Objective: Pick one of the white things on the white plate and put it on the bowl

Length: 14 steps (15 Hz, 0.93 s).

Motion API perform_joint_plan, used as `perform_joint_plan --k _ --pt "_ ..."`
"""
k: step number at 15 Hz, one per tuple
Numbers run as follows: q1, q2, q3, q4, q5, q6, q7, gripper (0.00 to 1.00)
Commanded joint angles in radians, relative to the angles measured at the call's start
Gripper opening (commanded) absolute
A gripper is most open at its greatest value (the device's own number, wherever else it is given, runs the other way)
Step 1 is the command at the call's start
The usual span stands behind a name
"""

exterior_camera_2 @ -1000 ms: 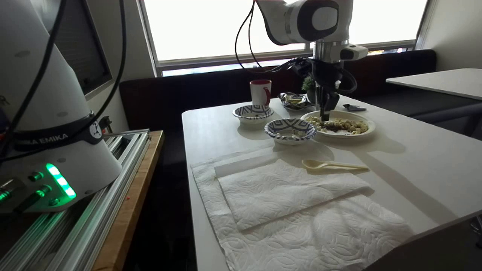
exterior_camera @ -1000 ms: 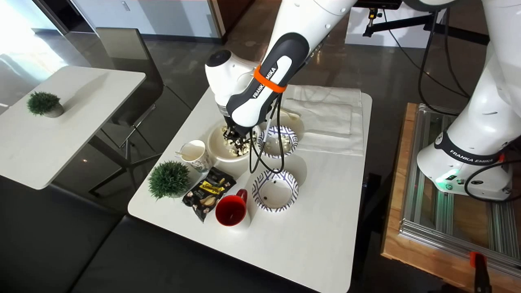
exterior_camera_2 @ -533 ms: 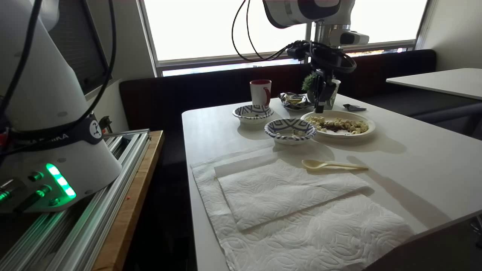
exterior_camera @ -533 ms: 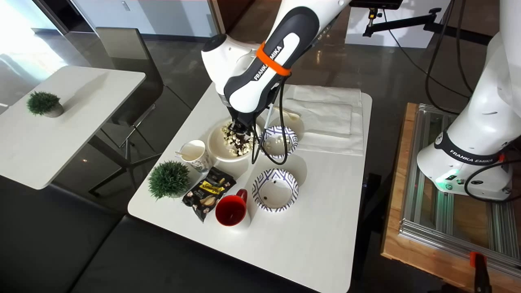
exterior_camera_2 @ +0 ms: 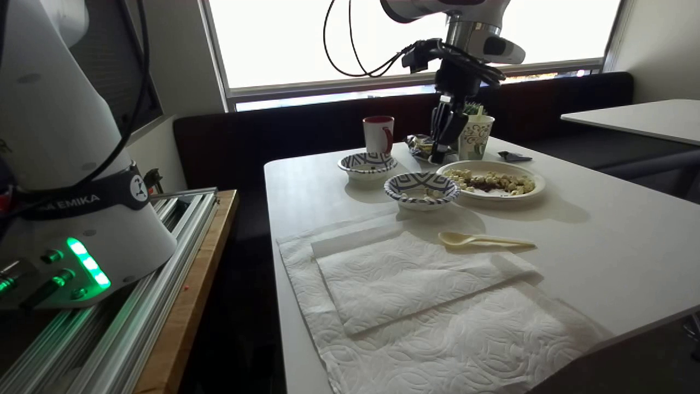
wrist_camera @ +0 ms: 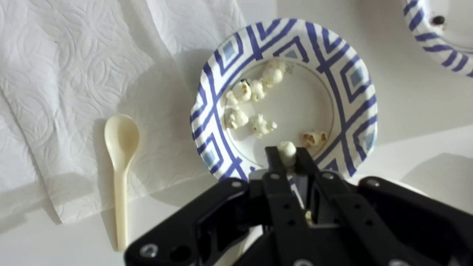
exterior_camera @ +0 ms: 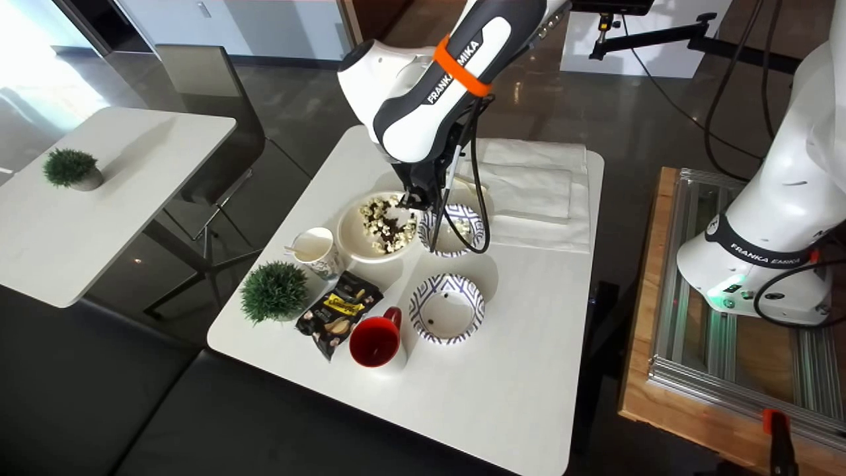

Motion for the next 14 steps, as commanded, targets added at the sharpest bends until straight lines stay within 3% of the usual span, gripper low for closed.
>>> perform_joint_plan --k 1,2,4,6,12,14 --pt "-0.031 -0.039 0.029 -0.048 0.005 -0.059 -0.045 0.11" --pt "-0.033 -0.035 0.03 -0.053 0.001 -0.055 -0.046 0.12" --pt "-0.04 -0.028 0.038 -0.056 0.011 -0.044 -0.057 0.4" --pt "-0.042 -0.034 0.046 -0.065 0.017 -0.022 -0.064 0.48" --pt "-0.024 -0.099 0.043 -0.089 -0.018 -0.017 -0.012 0.95" --pt "-0.026 -0.157 0.04 -0.117 -0.021 0.018 0.009 1.0"
